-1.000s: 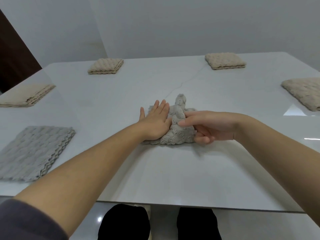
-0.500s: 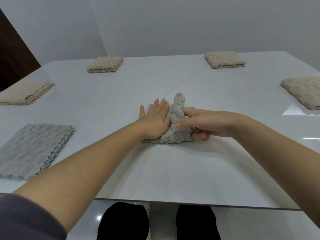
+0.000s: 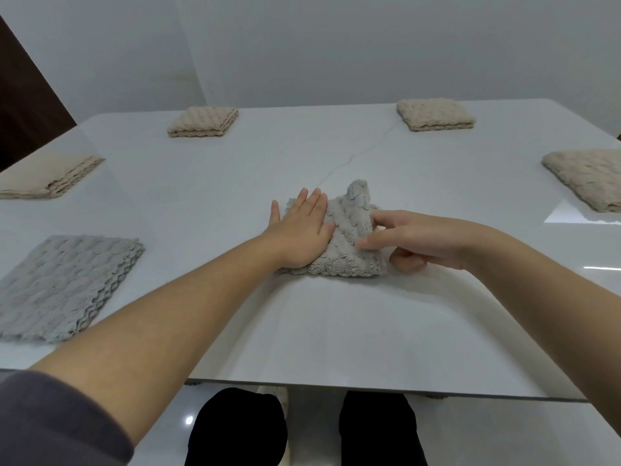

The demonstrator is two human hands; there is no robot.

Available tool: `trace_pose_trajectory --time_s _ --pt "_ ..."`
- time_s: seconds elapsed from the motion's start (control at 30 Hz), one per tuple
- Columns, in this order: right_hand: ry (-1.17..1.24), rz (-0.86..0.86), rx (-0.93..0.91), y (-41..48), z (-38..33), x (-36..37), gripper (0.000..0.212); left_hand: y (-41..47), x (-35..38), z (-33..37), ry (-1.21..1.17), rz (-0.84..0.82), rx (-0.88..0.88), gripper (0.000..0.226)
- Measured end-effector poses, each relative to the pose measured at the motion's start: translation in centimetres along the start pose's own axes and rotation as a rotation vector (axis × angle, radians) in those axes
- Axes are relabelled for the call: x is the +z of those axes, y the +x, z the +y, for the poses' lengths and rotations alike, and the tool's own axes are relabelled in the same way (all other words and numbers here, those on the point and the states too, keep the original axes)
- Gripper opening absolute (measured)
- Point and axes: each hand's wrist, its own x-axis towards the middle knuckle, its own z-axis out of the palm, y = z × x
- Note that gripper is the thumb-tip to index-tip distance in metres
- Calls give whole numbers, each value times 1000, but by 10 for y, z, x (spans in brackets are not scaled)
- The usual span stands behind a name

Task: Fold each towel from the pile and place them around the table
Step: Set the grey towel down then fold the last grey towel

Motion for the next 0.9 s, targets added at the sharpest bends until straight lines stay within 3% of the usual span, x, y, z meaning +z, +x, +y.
trace_pose_trajectory --time_s 0.1,0.23,0.3,0.4,0.53,0.77,0.9 --pt "-38 153 28 -4 1 -5 19 0 1 0 13 18 -3 60" --pt "-349 754 -129 3 -5 -4 12 -1 4 2 44 57 1 60" --pt "-566 868 -228 15 -16 7 26 -3 6 3 62 86 -3 60" --pt "-868 704 -166 41 -25 28 53 -6 8 4 69 133 -8 60" --pt "-1037 516 37 53 4 36 60 -7 12 4 68 177 -19 59" --pt "-1020 530 48 46 20 35 63 -12 10 -6 31 183 -51 60" --pt "-1071 548 152 40 14 32 61 -22 5 -11 86 190 -123 60"
